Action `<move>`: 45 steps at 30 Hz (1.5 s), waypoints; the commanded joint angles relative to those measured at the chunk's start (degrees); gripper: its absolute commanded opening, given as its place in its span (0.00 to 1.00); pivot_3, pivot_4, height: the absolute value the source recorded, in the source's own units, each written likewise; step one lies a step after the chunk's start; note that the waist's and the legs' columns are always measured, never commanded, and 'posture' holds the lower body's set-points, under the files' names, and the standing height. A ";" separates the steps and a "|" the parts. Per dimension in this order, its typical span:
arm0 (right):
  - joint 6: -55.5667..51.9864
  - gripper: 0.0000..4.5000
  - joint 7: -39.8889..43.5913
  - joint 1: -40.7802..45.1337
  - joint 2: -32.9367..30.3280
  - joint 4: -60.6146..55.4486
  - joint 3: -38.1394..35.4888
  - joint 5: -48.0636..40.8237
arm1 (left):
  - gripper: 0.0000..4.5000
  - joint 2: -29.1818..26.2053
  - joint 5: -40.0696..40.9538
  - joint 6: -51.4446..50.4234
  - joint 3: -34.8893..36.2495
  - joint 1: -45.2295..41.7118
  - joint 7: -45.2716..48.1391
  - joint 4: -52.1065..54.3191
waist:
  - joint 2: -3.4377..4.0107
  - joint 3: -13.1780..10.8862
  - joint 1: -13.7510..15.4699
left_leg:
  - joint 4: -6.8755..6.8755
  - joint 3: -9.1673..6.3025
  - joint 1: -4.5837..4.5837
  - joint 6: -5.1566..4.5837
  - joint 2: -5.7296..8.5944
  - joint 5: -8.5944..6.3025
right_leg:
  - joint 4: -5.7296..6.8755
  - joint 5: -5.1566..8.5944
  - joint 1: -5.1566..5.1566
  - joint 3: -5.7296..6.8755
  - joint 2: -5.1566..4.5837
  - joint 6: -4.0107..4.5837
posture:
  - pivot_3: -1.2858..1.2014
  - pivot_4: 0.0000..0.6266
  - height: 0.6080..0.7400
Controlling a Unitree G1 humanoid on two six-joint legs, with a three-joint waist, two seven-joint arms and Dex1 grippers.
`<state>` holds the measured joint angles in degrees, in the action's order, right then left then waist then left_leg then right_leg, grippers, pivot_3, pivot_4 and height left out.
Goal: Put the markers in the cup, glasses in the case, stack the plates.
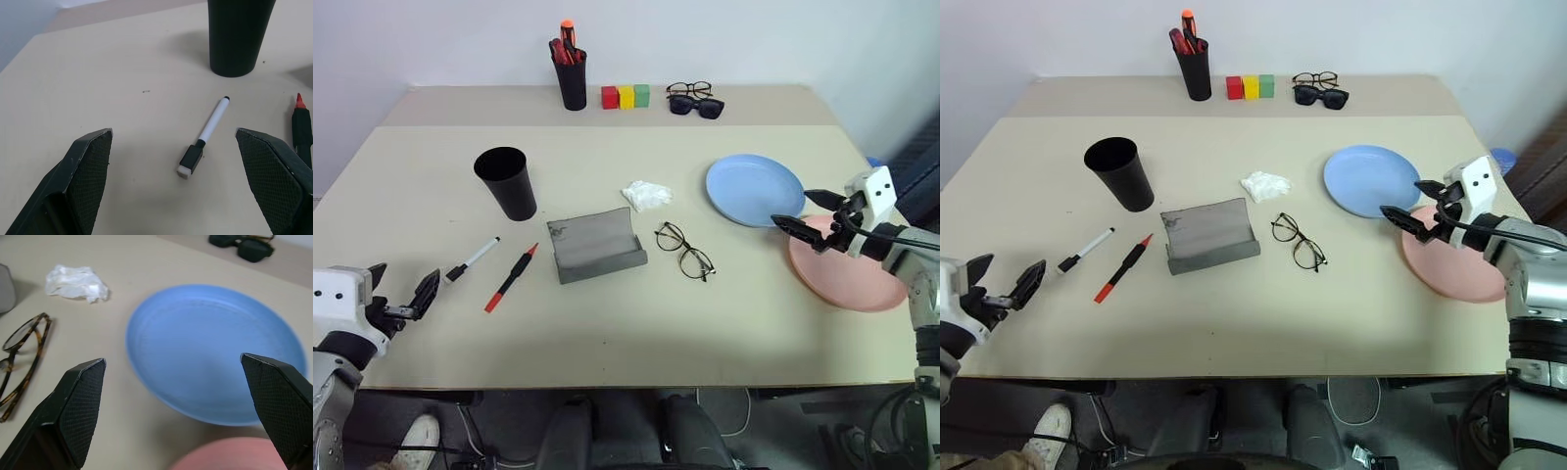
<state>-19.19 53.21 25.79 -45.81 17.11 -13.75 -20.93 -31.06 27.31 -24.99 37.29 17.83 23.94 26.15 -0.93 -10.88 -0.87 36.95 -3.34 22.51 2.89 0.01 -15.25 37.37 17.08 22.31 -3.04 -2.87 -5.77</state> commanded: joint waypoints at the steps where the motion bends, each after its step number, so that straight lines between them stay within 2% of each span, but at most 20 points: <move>1: 0.81 1.00 -0.26 1.81 0.05 -0.62 -0.45 -0.12 | 0.91 -0.31 0.36 -0.23 0.98 -0.46 -0.71 2.12 | 0.00 0.00 0.04 | 0.00 0.00 0.00 0.00 0.01 0.00 | 0.00 0.00 0.00 0.00 0.00 0.00 | 0.52 0.24 1.00; 6: 1.25 1.00 -0.82 1.94 0.97 -2.30 0.30 0.11 | 0.91 -1.59 -0.40 -0.96 -0.17 -2.08 -0.69 1.57 | 0.00 0.00 0.03 | 0.00 -0.01 0.00 0.00 0.01 0.00 | -0.01 0.00 0.00 0.00 0.01 -0.01 | 0.52 0.24 1.00; 12: -2.29 1.00 -1.77 1.77 3.17 -11.50 3.22 -1.08 | 0.91 -3.98 -2.90 -3.69 -2.73 -4.75 -1.81 -0.17 | 0.01 0.00 -0.15 | -0.01 -0.01 0.00 0.00 0.00 0.00 | 0.01 -0.01 0.01 0.00 0.03 -0.03 | 0.52 0.24 1.00; 18: -4.68 1.00 -5.38 4.26 10.25 -21.43 10.87 0.15 | 0.91 -9.61 -9.48 -10.18 -9.10 -10.57 -4.66 -3.79 | 0.01 0.00 -0.20 | -0.01 -0.06 -0.01 0.00 -0.02 0.00 | 0.09 -0.02 0.04 0.01 0.11 -0.04 | 0.52 0.24 1.00; 19: -6.32 1.00 -5.98 4.51 11.77 -23.17 11.76 -0.82 | 0.96 -10.56 -9.18 -12.30 -9.71 -11.89 -4.40 -4.19 | 0.01 0.00 -0.18 | -0.01 -0.05 -0.01 0.00 -0.02 0.00 | 0.10 -0.02 0.06 0.01 0.11 -0.04 | 0.52 0.24 1.00; 20: -7.92 1.00 -6.65 4.61 13.08 -24.83 12.62 -1.54 | 0.96 -11.44 -8.60 -14.71 -10.14 -13.09 -3.97 -4.56 | 0.01 0.00 -0.18 | -0.01 -0.06 0.01 0.00 -0.02 0.00 | 0.11 -0.03 0.08 0.02 0.10 -0.04 | 0.52 0.24 1.00; 23: -11.26 1.00 -8.91 4.27 15.89 -28.89 16.57 -0.57 | 0.96 -14.30 -6.08 -25.39 -12.55 -18.04 -2.78 -5.77 | 0.01 0.00 0.05 | -0.01 -0.12 0.08 0.00 0.01 0.00 | 0.14 -0.03 0.13 0.05 0.05 -0.05 | 0.52 0.24 1.00; 27: -11.60 1.00 -10.98 2.23 20.12 -36.49 23.26 0.78 | 0.96 -16.83 -5.75 -37.68 -19.94 -30.70 -2.53 -12.26 | -0.02 0.00 0.13 | 0.01 -0.22 0.11 0.01 0.07 0.00 | 0.17 -0.03 0.13 0.15 0.04 -0.06 | 0.52 0.24 1.00; 33: -8.73 1.00 -12.23 0.27 23.29 -38.48 29.43 4.13 | 0.96 -16.70 -7.06 -44.51 -30.05 -46.74 0.05 -24.86 | -0.05 -0.01 -0.24 | 0.05 -0.19 0.12 0.03 0.19 0.02 | 0.29 -0.03 0.22 0.15 0.08 -0.06 | 0.52 0.24 1.00; 39: -6.89 1.00 -12.80 -0.07 25.56 -37.76 30.41 5.14 | 0.96 -14.18 -9.07 -46.66 -37.21 -54.85 1.81 -35.92 | -0.06 -0.01 -0.30 | 0.06 -0.15 0.15 0.08 0.18 0.04 | 0.57 -0.02 0.42 0.10 0.19 -0.05 | 0.52 0.24 1.00; 43: -5.73 1.00 -12.67 -0.66 25.75 -37.26 30.61 5.52 | 0.58 -14.18 -10.49 -46.90 -38.71 -56.13 1.84 -37.88 | -0.06 -0.01 -0.24 | 0.12 -0.16 0.12 0.13 0.19 0.08 | 0.64 -0.02 0.38 0.10 0.17 -0.05 | 0.52 0.24 1.00; 45: -5.43 1.00 -12.83 -0.59 26.06 -37.03 30.91 5.80 | 0.36 -14.52 -10.78 -47.04 -38.07 -55.73 1.38 -37.95 | -0.06 -0.01 -0.36 | 0.12 -0.16 0.09 0.13 0.19 0.08 | 0.67 -0.02 0.37 0.10 0.17 -0.05 | 0.52 0.24 1.00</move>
<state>-25.84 40.65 24.98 -20.35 -19.26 17.11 -15.31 -44.77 18.51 -71.10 -0.87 -38.66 26.08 -10.40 -0.99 -10.88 -1.23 37.06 -3.50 22.58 3.02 0.19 -15.17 38.06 17.06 22.69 -2.95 -2.69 -5.81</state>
